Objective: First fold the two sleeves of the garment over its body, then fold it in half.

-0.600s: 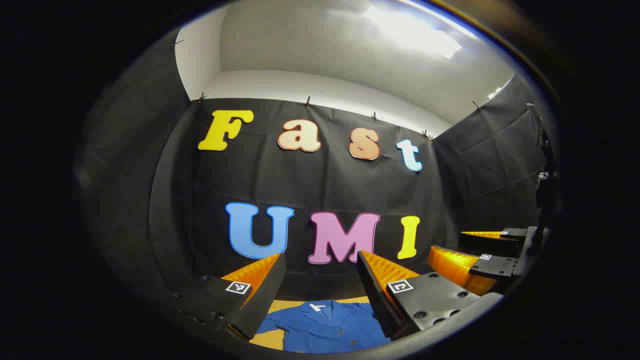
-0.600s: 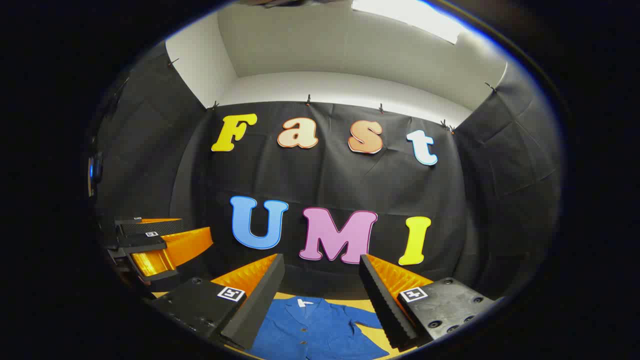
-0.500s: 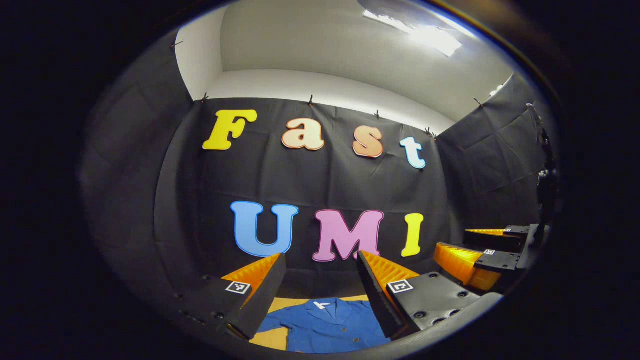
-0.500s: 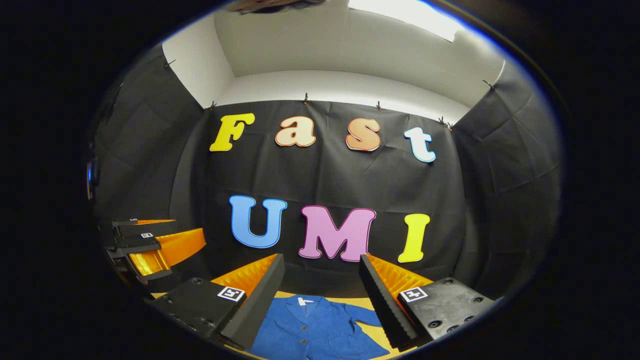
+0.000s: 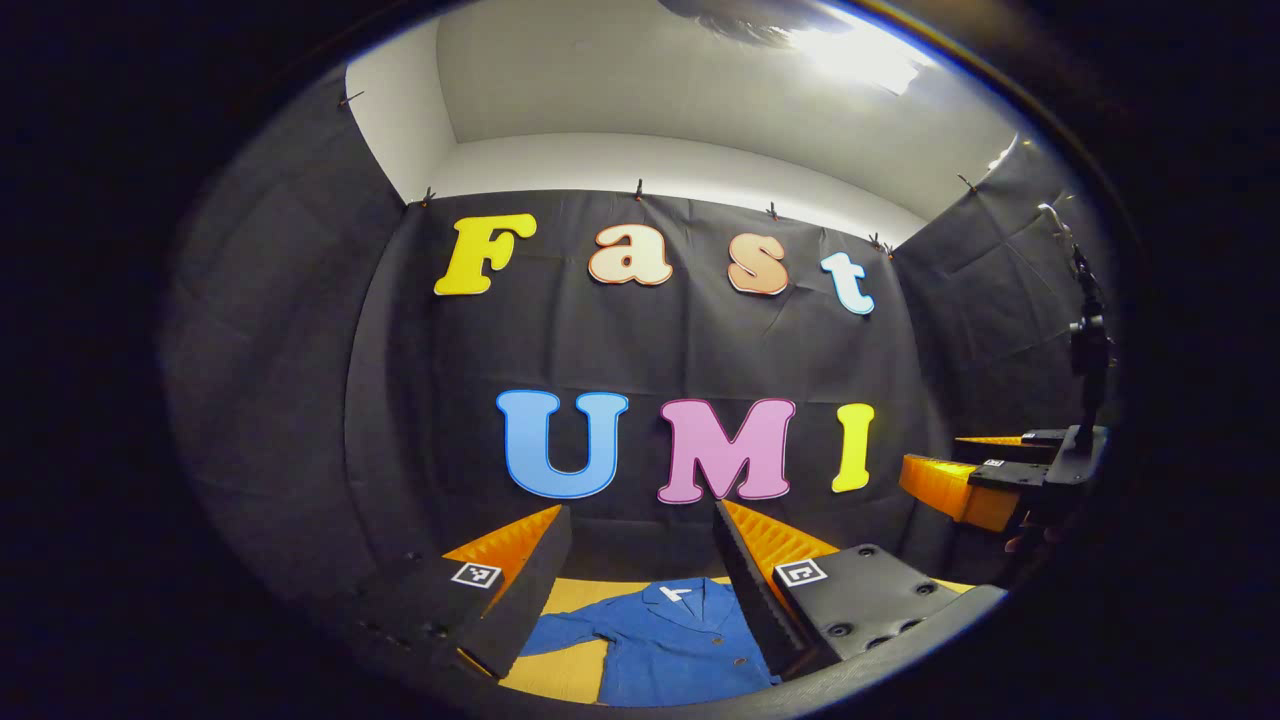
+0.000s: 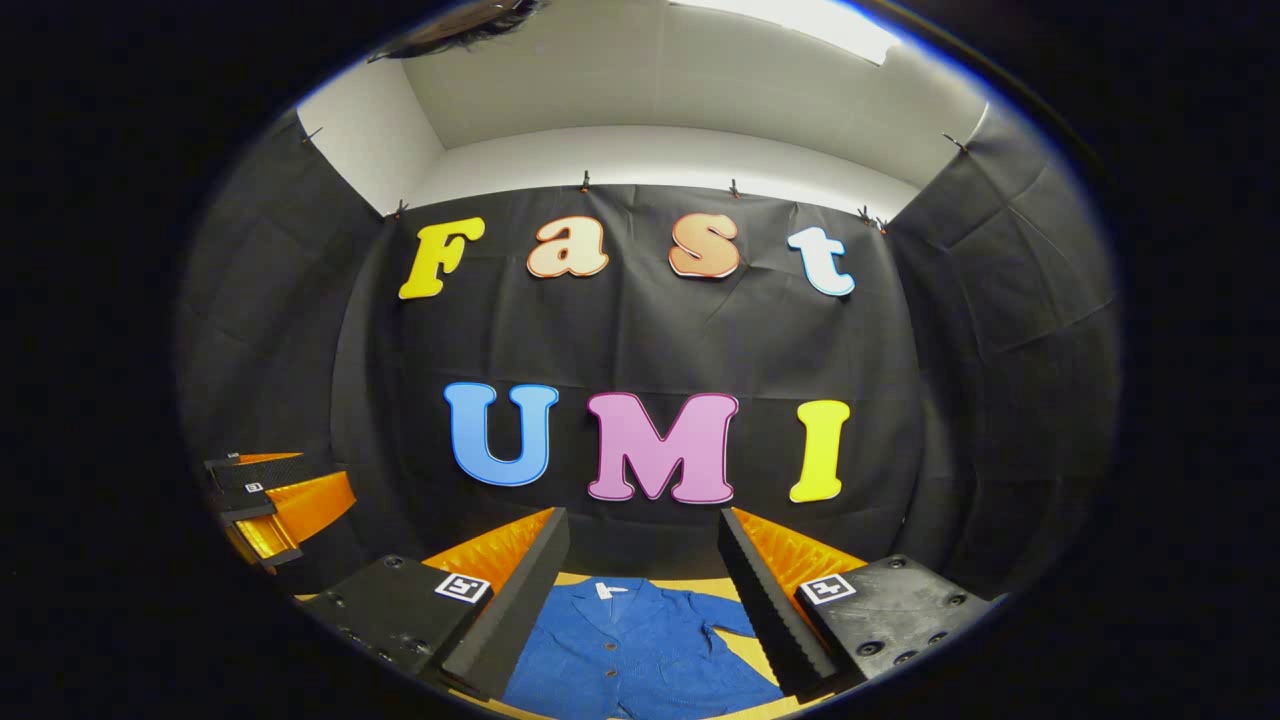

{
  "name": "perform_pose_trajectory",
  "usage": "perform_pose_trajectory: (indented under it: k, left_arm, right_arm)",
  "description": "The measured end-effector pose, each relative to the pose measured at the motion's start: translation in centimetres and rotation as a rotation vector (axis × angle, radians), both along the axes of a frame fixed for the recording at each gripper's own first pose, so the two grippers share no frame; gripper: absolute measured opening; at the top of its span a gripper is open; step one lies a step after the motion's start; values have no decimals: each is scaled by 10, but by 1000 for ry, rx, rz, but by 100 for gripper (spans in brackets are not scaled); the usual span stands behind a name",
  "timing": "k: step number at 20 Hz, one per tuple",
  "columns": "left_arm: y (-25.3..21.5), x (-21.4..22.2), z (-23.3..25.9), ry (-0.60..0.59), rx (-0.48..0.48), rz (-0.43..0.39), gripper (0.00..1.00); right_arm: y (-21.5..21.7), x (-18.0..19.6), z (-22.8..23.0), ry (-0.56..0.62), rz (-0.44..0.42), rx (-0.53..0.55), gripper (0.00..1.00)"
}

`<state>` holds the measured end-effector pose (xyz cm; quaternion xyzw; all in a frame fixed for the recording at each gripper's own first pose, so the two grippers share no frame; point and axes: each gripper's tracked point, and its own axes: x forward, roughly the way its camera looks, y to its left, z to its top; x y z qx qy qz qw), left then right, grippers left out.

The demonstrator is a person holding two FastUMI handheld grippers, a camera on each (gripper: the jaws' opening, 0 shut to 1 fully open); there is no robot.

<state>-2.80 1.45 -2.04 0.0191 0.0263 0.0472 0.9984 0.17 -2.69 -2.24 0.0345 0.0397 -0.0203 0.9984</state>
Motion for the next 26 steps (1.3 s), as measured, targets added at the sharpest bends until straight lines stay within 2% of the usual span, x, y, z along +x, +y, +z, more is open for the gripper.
perform_pose_trajectory:
  k: [3,8,11,14,17,18,19,20,23,24,25,26]
  left_arm:
    - [-3,0,-4,9,-2,-1,82]
    - [-8,6,-8,19,0,-13,81]
    - [-13,11,-11,20,0,-22,81]
    - [-19,18,-15,28,6,-37,81]
    - [-18,25,-22,47,21,-27,81]
    - [-17,27,-23,52,18,-21,82]
    - [-17,28,-26,56,16,-15,81]
    - [-17,31,-28,61,15,-8,81]
    - [-15,37,-38,83,17,27,82]
    - [-14,39,-41,90,15,41,82]
    - [-15,42,-45,97,10,54,82]
    - [-16,46,-48,104,3,64,82]
  right_arm:
    - [5,-3,-13,40,15,12,96]
    - [12,0,-11,23,50,-19,96]
    - [8,4,-24,52,47,-13,96]
    - [4,20,-42,101,31,32,96]
    - [-10,50,-63,126,12,22,96]
    - [-14,60,-73,143,10,22,92]
    - [-19,69,-82,161,10,26,99]
    - [-25,80,-92,178,8,31,96]
    - [-49,101,-123,228,-8,22,96]
    - [-60,107,-135,249,-18,19,92]
    - [-71,110,-148,283,-28,32,96]
    - [-82,112,-161,310,-38,58,96]
